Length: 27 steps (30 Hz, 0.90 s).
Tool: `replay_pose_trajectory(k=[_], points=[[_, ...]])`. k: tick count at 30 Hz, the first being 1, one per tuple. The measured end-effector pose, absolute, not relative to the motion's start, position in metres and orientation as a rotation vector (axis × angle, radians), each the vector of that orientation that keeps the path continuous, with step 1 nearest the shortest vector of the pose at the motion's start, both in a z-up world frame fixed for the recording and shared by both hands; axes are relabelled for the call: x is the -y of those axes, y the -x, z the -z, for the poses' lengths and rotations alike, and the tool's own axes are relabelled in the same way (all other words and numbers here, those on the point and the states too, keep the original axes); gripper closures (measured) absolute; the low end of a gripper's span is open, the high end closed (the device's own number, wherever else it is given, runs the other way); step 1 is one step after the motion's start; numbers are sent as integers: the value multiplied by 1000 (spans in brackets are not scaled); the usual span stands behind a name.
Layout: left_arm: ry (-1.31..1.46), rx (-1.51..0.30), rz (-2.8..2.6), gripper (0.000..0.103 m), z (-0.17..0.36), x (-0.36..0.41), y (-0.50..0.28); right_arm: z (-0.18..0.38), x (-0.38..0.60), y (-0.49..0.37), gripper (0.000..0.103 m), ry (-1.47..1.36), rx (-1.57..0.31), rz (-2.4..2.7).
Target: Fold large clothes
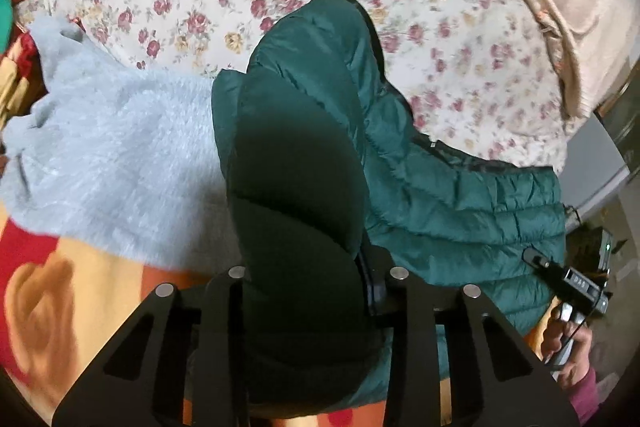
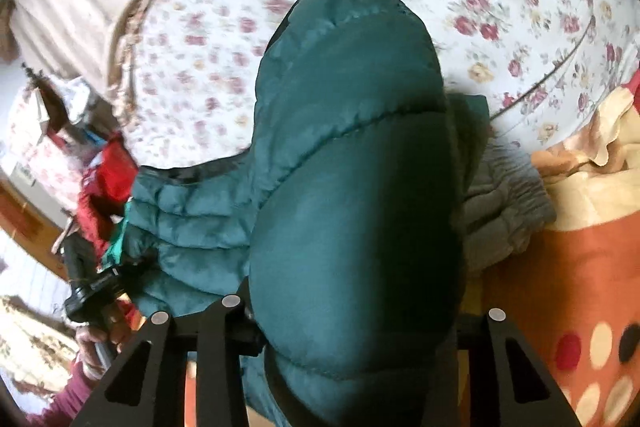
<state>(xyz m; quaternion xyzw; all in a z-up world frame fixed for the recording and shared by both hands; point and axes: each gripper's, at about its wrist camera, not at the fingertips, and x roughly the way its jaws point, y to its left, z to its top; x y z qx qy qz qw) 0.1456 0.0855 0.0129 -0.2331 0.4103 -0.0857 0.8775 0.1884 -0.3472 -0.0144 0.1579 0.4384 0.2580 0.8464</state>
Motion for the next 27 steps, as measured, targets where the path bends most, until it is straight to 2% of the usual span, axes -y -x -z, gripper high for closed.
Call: replay_pose_trajectory(k=[5,9,11,12,13,14,16,17,20,27], points=[[457,-893,209,75,-37,-87,-91,1,350,-133,61,-353,-977,-605],[421,-927,207,75,-38,-86,-52,13,355,-98,59,-320,-1049,-583],[370,-939,172,68,-31,-82,-42,24,353,-92,52,-273,-1078,-520],[345,-936,147,62,-26,-80,-41,32,353,-91,42,-238,-1090,-456],[313,-933,102,49,-18,-76,-41,39,352,-92,33,-191,-1092,-405],[294,-939,75,36,-10,-74,-42,47,349,-94,29,-142,-1087,-357],[298,-946,24,24,8,-74,-45,64,345,-96,14,-115,-1083,-294],[310,-940,9,20,13,-74,-46,70,342,-96,13,-103,-1063,-275],[327,-917,-20,16,19,-76,-44,65,339,-93,12,-88,-1034,-237],[239,-857,-84,16,2,-67,-23,27,342,-66,12,8,-971,-163]])
